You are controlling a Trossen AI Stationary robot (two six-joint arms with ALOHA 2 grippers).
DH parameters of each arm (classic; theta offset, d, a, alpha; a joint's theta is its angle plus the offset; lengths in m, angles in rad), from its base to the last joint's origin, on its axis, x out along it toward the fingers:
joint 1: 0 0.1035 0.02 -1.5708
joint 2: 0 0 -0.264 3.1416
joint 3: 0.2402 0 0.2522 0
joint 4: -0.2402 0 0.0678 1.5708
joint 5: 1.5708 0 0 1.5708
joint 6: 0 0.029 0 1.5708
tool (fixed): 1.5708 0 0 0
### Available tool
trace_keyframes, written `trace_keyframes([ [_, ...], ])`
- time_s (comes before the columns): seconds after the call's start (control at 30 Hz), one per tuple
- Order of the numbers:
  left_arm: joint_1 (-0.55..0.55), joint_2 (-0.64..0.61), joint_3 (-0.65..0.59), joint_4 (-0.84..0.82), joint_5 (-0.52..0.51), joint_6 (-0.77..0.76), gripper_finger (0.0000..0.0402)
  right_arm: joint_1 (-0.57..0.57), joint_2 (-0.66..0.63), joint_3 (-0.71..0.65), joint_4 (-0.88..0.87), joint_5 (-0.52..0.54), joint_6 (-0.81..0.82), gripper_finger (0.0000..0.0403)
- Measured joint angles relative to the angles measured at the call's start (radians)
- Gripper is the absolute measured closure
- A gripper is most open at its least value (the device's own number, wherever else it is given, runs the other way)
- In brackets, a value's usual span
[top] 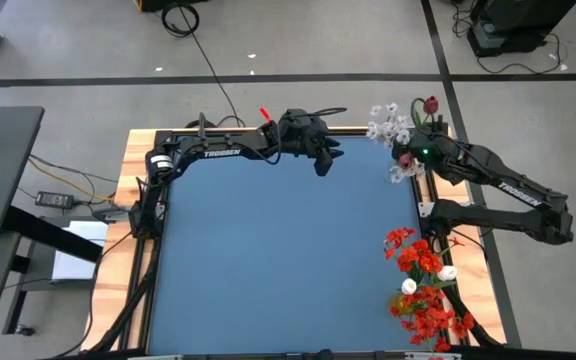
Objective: Sort flowers into vase by color
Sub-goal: Put the dark red flower into the transparent vase, then return to Home Position
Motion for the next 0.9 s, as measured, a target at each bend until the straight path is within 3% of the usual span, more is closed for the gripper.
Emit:
trace_keyframes([
  [0.6,0.018,0.0,0.0,-0.011,0.013,-0.013,0.0225,-0.068,-0.136,0.014,0.059,-0.158,0.071,0.0187],
  [0.73,0.017,0.0,0.0,-0.031,0.018,-0.007,0.0225,-0.068,-0.137,0.073,0.039,-0.099,0.064,0.0164],
  [0.9,0.017,0.0,0.0,-0.029,0.02,-0.006,0.0225,-0.068,-0.136,0.148,0.038,-0.044,0.02,0.0162],
])
